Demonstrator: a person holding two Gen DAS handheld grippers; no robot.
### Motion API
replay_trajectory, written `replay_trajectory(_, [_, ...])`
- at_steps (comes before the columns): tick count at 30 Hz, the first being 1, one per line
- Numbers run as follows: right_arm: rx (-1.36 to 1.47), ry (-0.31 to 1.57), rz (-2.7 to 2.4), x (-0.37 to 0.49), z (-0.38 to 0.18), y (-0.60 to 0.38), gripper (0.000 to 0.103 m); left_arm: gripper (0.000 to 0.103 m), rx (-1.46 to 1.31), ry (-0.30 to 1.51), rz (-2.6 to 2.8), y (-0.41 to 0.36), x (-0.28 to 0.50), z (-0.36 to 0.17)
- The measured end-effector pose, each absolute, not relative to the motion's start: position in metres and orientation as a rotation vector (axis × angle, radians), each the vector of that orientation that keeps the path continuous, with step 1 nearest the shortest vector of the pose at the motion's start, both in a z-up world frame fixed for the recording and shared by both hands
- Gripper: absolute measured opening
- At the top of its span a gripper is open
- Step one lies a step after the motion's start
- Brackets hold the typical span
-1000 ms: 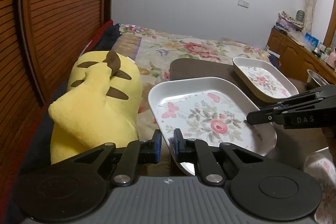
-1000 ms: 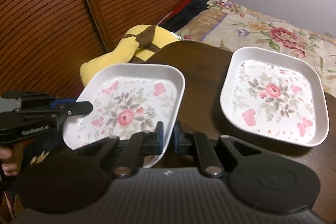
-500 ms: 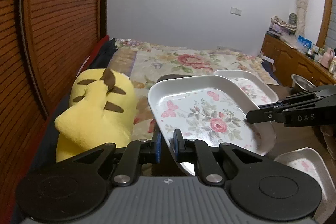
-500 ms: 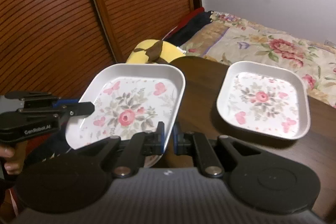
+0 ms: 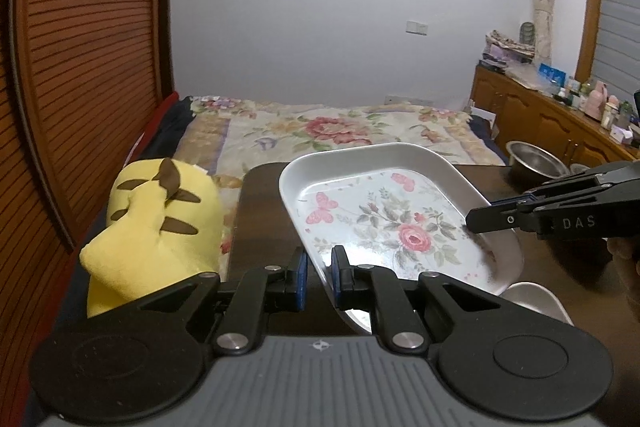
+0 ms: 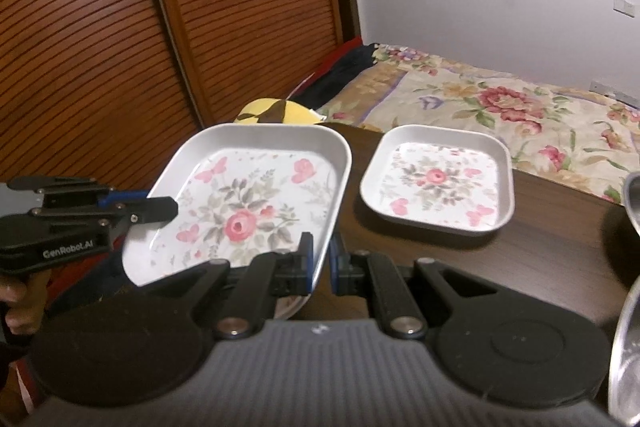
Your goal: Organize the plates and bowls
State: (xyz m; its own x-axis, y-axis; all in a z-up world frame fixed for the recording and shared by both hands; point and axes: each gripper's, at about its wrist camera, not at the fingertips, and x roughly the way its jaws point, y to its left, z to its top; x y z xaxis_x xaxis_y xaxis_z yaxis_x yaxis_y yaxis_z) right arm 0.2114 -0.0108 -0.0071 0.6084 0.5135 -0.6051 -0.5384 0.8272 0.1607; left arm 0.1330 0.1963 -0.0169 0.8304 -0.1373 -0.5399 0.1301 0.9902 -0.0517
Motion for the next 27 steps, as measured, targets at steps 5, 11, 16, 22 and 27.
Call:
replay_trajectory(5, [-0.026, 0.670, 0.590, 0.201, -0.006, -0.026, 0.010, 0.014, -0.001, 0.563, -0.159, 0.183, 0.126, -0.012])
replay_trajectory(11, [-0.018, 0.652, 0.576, 0.187, -0.004, -0.041, 0.010, 0.014, 0.011, 0.550, -0.178, 0.169, 0.117, -0.008])
replay_trajectory(16, [-0.005, 0.642, 0.562, 0.176, -0.003, -0.052, 0.010, 0.014, 0.018, 0.540, -0.194, 0.159, 0.108, -0.006])
replay_trajectory(22, [0.011, 0.634, 0.552, 0.164, -0.007, -0.067, 0.010, 0.014, 0.027, 0.539, -0.213, 0.146, 0.100, -0.005])
replay_trajectory(27, [0.022, 0.634, 0.544, 0.157, -0.010, -0.076, 0.010, 0.014, 0.023, 0.547, -0.230, 0.139, 0.095, -0.009])
